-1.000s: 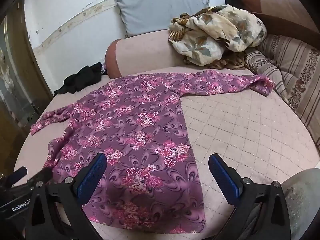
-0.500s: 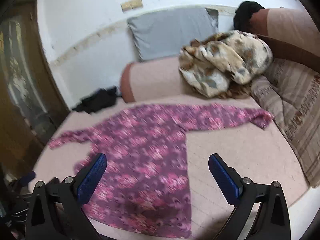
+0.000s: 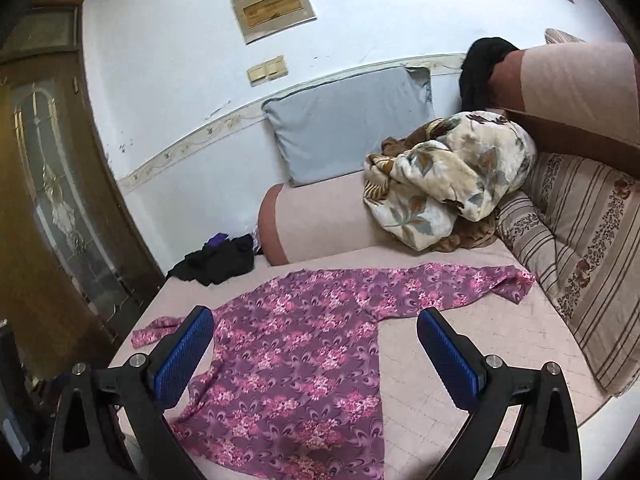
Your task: Fold small clothes
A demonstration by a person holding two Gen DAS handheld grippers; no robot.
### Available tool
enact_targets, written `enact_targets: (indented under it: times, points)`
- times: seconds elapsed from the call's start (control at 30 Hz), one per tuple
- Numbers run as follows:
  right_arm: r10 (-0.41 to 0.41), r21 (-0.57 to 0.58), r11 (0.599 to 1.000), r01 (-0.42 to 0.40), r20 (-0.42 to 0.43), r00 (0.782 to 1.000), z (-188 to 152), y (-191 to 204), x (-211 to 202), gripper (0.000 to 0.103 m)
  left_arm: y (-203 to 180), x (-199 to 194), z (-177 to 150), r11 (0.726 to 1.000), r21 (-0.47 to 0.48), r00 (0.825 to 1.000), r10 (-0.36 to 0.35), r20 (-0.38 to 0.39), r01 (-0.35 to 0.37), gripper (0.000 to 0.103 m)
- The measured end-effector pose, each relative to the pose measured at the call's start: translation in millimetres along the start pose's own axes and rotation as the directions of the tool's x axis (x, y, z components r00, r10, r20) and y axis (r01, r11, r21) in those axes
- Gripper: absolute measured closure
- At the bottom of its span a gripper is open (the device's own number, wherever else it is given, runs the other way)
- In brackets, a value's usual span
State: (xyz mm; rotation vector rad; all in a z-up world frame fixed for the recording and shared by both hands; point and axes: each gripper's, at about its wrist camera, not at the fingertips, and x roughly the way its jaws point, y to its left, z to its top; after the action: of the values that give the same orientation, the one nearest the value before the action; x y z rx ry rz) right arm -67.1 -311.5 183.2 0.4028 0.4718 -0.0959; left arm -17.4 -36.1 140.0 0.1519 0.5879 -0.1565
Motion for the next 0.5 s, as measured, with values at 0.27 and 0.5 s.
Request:
enact_targets:
  times: [0.27, 0.5]
  points:
    - [-0.039, 0.086, 0.995, 0.047, -0.099, 0.994, 13.0, -47.6, 76.0, 0.0, -36.2, 76.6, 21.1, 0.995, 0.035, 0.992, -0.088, -0.091, 0.091, 0.0]
    - [-0.111, 0.173, 0.975, 0.137, -0.15, 0.982, 42.1, -100.7, 150.1, 0.01, -69.0, 163.7, 61.4, 0.993, 0.043, 0.988, -0.101, -0.12, 0.107, 0.0]
